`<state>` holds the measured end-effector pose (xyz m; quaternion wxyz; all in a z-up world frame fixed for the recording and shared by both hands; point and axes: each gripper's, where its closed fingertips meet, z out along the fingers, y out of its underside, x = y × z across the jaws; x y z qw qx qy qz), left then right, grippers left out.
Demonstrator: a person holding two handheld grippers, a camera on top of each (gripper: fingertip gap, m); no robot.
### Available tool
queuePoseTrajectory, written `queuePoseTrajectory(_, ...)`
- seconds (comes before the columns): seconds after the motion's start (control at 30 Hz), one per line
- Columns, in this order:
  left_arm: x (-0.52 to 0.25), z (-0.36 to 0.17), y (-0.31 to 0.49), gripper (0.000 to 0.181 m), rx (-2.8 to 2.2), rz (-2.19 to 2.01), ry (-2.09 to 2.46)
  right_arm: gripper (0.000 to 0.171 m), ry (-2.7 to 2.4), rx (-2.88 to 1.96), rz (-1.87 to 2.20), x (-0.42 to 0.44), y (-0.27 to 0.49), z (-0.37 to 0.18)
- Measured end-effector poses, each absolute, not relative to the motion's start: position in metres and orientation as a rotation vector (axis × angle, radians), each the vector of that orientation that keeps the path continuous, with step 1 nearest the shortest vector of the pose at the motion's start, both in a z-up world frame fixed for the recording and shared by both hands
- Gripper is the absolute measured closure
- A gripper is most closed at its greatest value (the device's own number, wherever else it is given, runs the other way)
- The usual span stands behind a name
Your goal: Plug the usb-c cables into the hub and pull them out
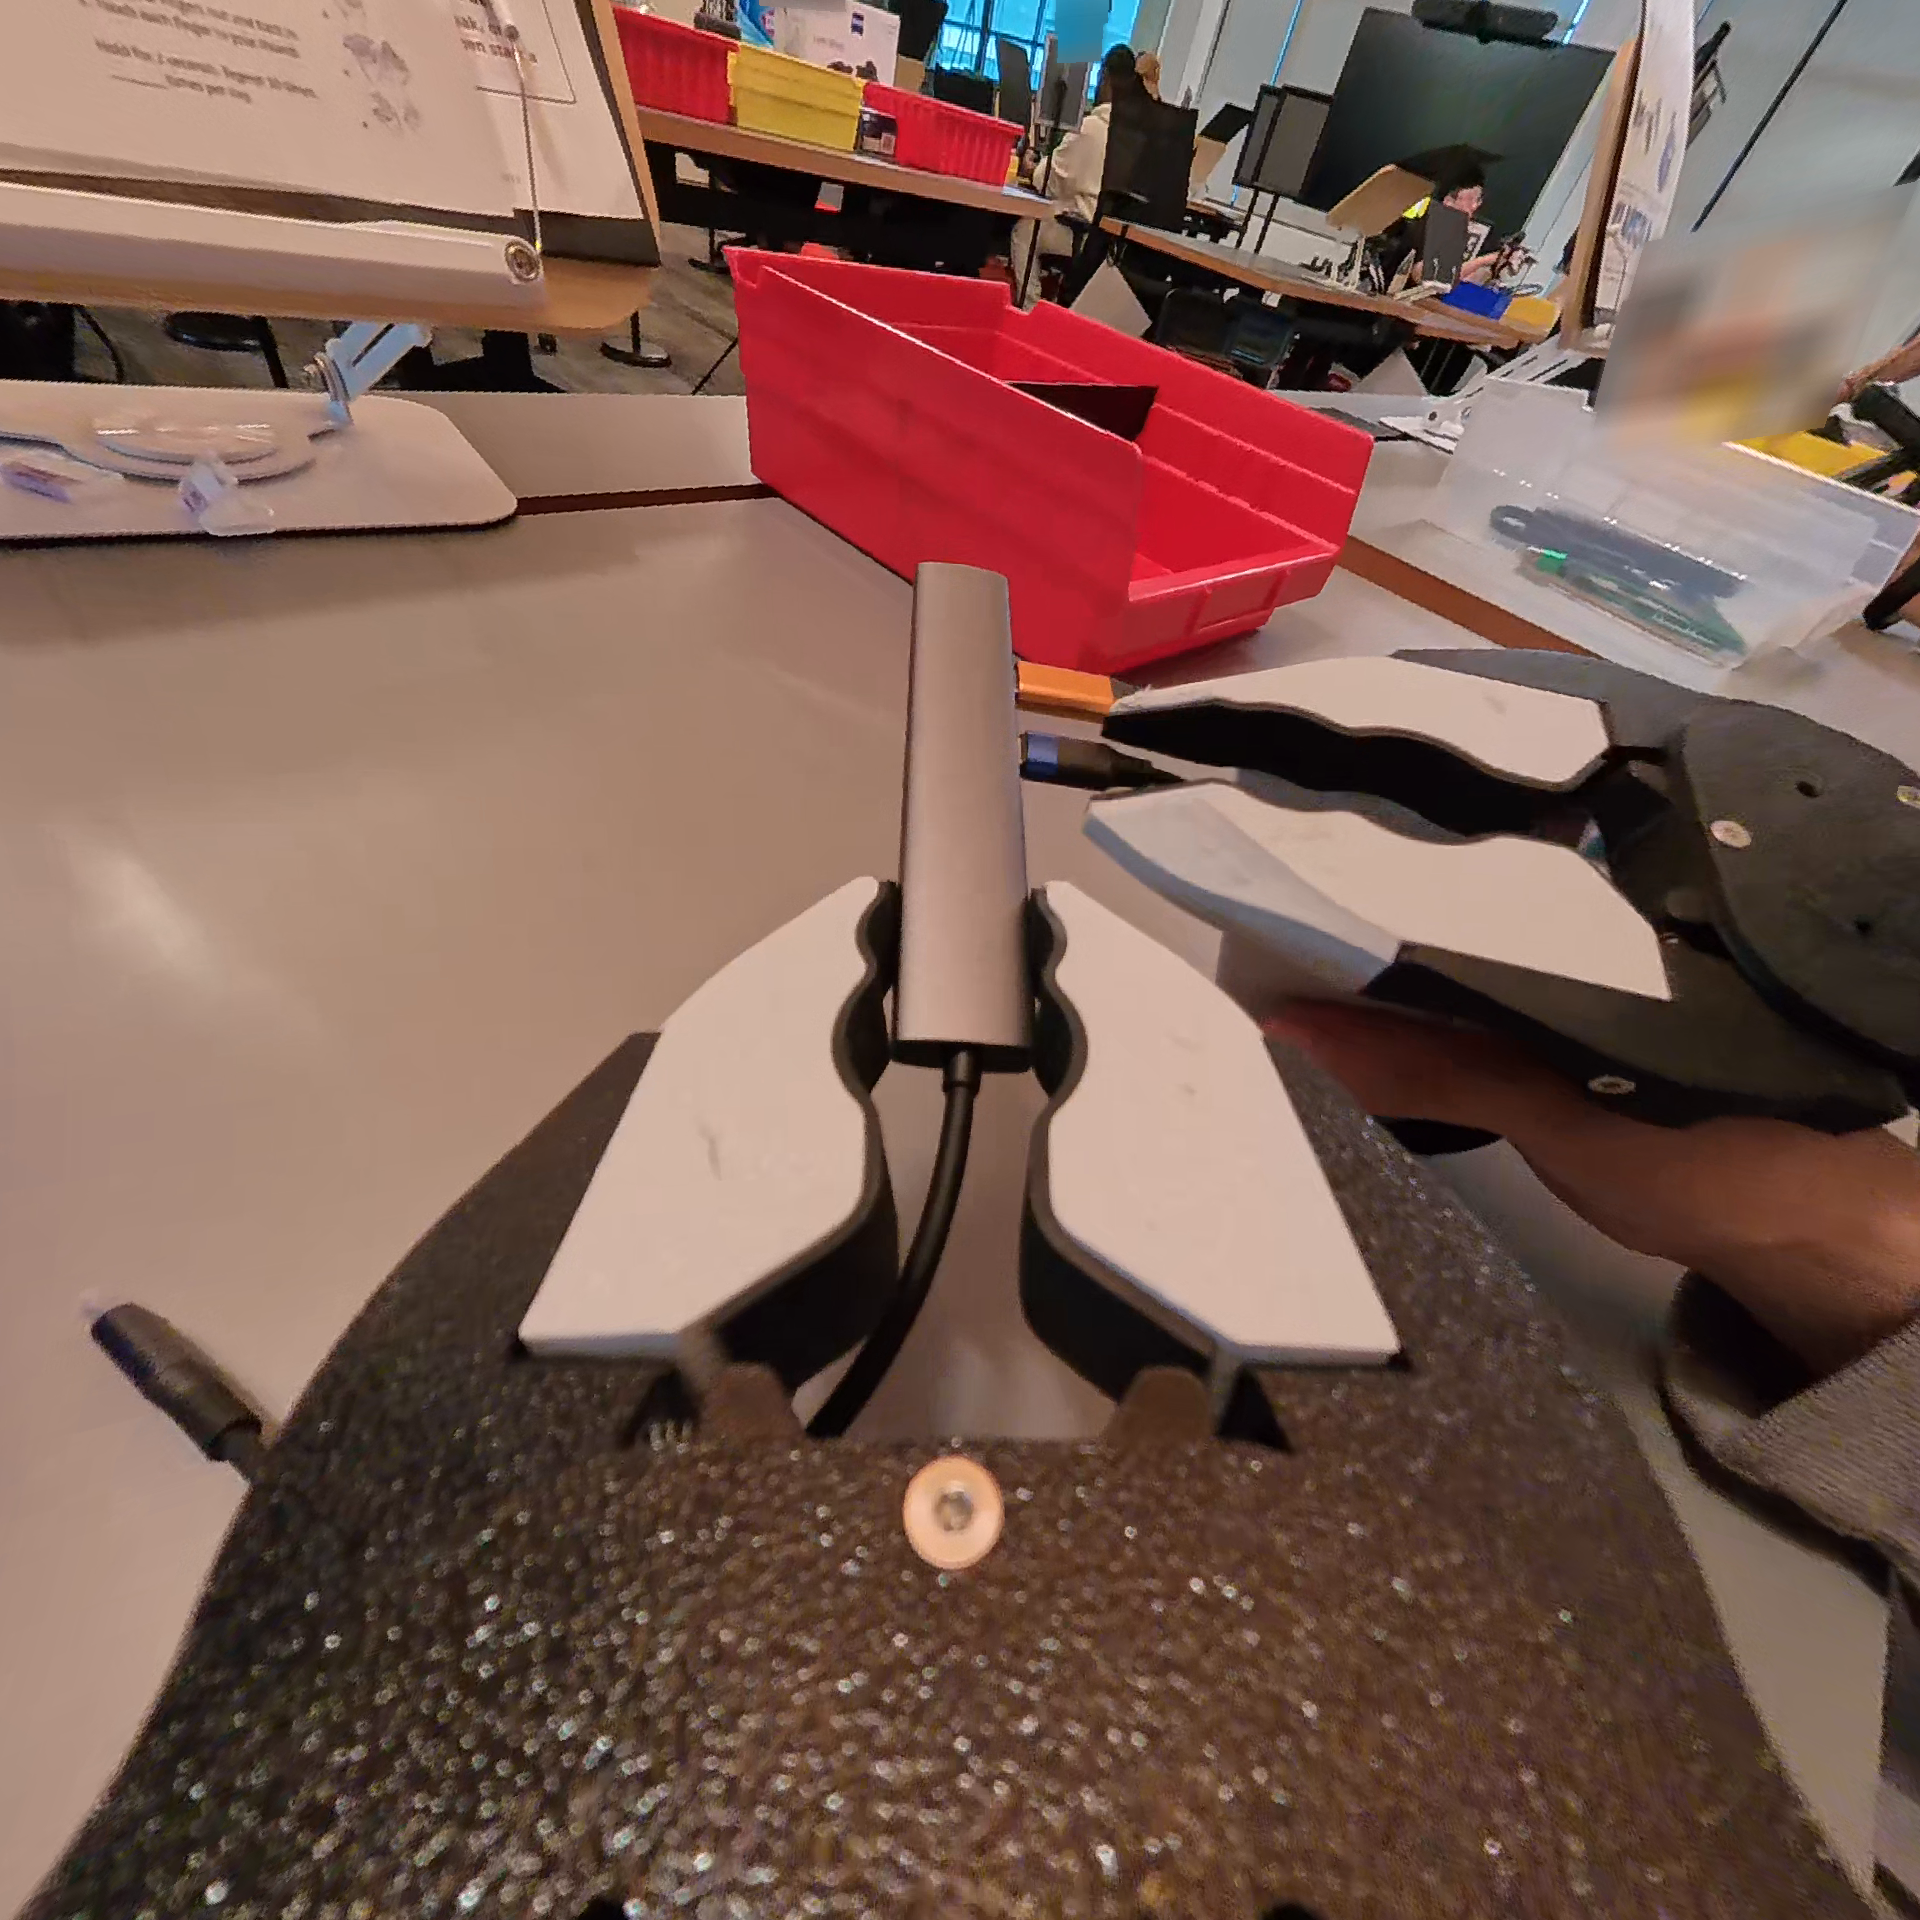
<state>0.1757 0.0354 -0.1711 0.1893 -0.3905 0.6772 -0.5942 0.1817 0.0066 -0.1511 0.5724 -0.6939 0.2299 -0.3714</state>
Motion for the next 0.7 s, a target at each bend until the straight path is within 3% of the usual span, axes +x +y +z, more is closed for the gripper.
queuePoseTrajectory(0.13,0.175,-0.1704,0.0349,0.159,-1.097,-1.699,1.91,0.162,0.549,-1.609,-0.88,0.1823,0.0039,-0.1493)
queuePoseTrajectory(0.7,0.1735,-0.17,0.0347,0.158,-1.059,-1.703,1.932,0.16,0.605,-1.647,-0.744,0.179,0.0066,-0.1576)
